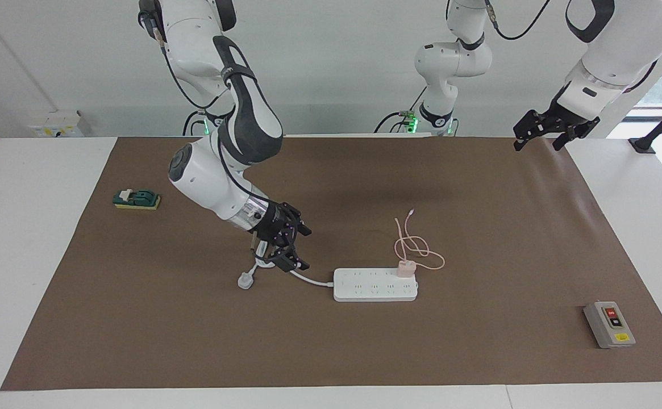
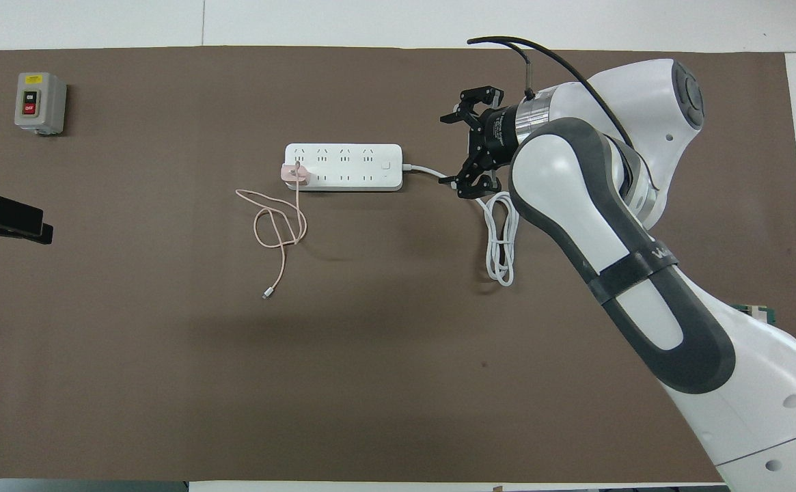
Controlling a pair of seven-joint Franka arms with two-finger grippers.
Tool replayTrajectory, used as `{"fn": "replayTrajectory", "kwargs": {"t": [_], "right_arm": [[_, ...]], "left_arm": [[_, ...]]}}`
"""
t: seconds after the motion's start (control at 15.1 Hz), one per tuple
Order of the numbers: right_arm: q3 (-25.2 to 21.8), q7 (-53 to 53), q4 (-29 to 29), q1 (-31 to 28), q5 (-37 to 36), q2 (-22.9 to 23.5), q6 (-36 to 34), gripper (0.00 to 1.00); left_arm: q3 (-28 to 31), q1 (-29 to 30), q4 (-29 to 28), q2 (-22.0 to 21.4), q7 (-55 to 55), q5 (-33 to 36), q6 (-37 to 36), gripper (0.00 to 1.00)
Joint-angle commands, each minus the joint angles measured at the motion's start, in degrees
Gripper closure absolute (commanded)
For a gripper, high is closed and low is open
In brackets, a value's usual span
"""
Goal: Unplug charger and place it aside
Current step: 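Lower the right gripper and clamp the power strip end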
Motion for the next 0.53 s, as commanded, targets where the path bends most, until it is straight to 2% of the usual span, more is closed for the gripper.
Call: {"fn": "replayTrajectory", "kwargs": {"t": [0.0, 0.2, 0.46], "right_arm": [[0.23, -2.7, -1.47, 0.06, -2.3, -0.72, -0.96, 0.0], [0.58, -3.93, -0.51, 0.06, -1.78, 0.07, -1.13, 0.0], [0.49, -4.19, 4.93, -0.2, -2.65, 6.48, -5.79, 0.0]], "left_arm": [[0.06, 0.21, -1.57, -1.48, 0.24, -0.38, -0.03, 0.0], [0.06, 0.21, -1.57, -1.48, 0.24, -0.38, -0.11, 0.0], [0.06, 0.21, -1.57, -1.48, 0.24, -0.38, -0.11, 0.0]]}}
